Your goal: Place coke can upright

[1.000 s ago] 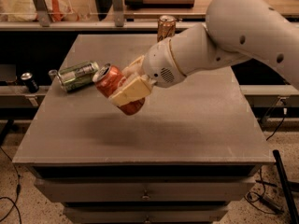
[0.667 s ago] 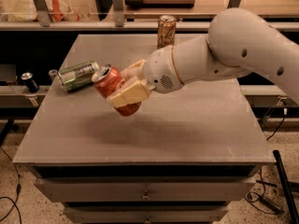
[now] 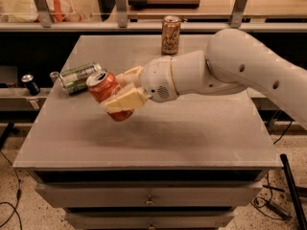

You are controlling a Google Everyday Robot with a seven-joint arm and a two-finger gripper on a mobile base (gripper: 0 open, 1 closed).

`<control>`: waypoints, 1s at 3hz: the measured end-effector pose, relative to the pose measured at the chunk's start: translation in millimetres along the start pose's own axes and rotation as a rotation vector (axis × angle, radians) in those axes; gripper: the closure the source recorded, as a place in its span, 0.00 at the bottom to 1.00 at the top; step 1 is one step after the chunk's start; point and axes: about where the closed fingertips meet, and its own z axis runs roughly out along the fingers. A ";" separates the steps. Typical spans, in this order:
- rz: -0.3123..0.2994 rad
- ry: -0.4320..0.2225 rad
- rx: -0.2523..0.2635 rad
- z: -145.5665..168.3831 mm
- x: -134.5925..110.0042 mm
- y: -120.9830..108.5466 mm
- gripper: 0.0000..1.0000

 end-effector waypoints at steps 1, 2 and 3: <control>0.002 -0.051 -0.007 5.4 3.5 9.1 1.00; 0.001 -0.095 -0.007 7.2 6.8 19.3 1.00; -0.006 -0.141 -0.007 8.3 11.2 25.5 1.00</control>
Offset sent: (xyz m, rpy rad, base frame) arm -0.0283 0.0042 -0.0159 0.1519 -0.0204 0.0012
